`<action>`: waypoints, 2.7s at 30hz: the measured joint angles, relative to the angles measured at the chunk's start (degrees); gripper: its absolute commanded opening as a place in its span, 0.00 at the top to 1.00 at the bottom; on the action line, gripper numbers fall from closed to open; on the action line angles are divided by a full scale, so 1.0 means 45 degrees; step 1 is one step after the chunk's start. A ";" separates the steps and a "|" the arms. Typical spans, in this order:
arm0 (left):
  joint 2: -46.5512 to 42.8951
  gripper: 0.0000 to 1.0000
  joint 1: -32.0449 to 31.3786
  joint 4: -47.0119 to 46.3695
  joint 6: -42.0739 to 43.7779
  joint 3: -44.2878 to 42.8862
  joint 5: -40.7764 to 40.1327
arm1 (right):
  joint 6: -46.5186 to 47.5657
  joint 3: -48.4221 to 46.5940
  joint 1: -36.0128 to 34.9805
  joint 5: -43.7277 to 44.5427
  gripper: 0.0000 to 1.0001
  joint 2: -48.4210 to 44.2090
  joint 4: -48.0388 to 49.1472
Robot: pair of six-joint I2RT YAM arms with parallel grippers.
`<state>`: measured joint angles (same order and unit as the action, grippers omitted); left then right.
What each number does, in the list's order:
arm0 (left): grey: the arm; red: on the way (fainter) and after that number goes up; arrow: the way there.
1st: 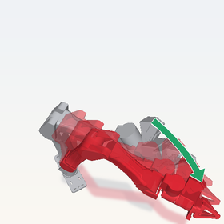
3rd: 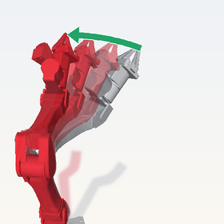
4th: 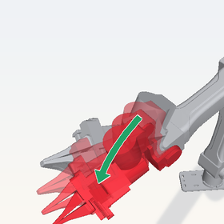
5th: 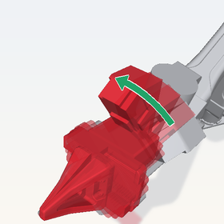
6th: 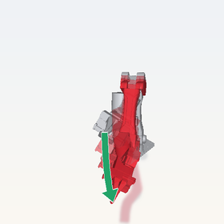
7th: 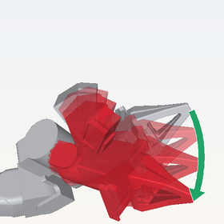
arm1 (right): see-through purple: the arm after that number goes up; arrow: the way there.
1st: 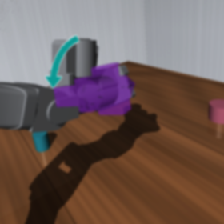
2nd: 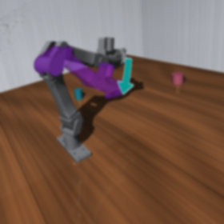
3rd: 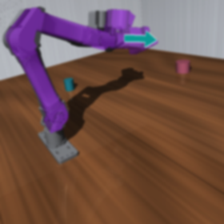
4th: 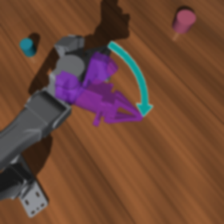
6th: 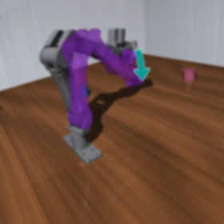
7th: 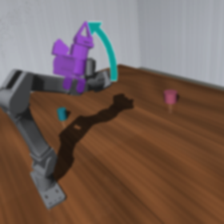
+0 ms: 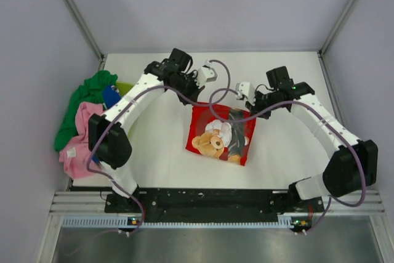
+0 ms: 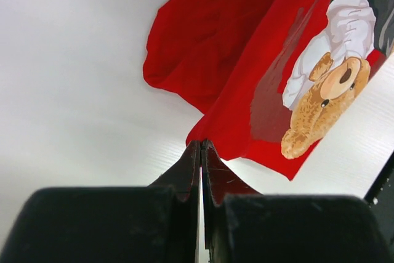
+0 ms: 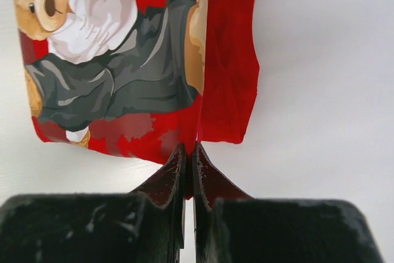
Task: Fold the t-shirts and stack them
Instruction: Fold the long partially folded tshirt into a neat square, then put the neatly folded tshirt into the corner of the board with the right arm
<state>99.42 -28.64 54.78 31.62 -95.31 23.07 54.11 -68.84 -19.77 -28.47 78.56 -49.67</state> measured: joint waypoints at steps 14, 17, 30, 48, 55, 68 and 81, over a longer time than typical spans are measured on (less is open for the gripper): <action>0.4396 0.97 -0.0019 -0.0549 -0.0107 -0.3011 -0.0253 | -0.1817 -0.0228 0.1540 0.0398 0.96 0.3162 0.1617; 0.4823 0.80 -0.0024 -0.0991 -0.0194 -0.3065 -0.0525 | -0.2191 -0.0403 0.1622 0.0612 0.80 0.3905 0.1987; 0.6295 0.67 0.0248 -0.1943 -0.1243 -0.4779 -0.2909 | -0.8262 -0.2846 0.1889 0.3832 0.68 0.6494 0.3419; 0.1603 0.76 -0.2773 -0.1996 -0.0053 0.4721 -0.0189 | -1.6577 0.4036 0.1656 0.0840 0.89 0.3701 0.7597; 0.1899 0.70 -0.2545 -0.2137 0.0015 0.5085 -0.0461 | -1.6568 0.1817 0.2093 0.1171 0.75 0.5226 0.7174; -0.0500 0.50 -0.0714 -0.1277 0.0015 0.4386 0.1229 | -1.5820 0.2725 0.2176 0.1651 0.31 0.2351 0.6217; -0.0661 0.49 0.2123 -0.1807 -0.1059 0.4711 0.1107 | -1.8044 0.4109 0.2375 -0.1375 1.00 0.5139 0.9131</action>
<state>96.44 -19.09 46.65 26.85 -74.11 28.05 -27.09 -50.35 -9.08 -34.65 101.69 -8.58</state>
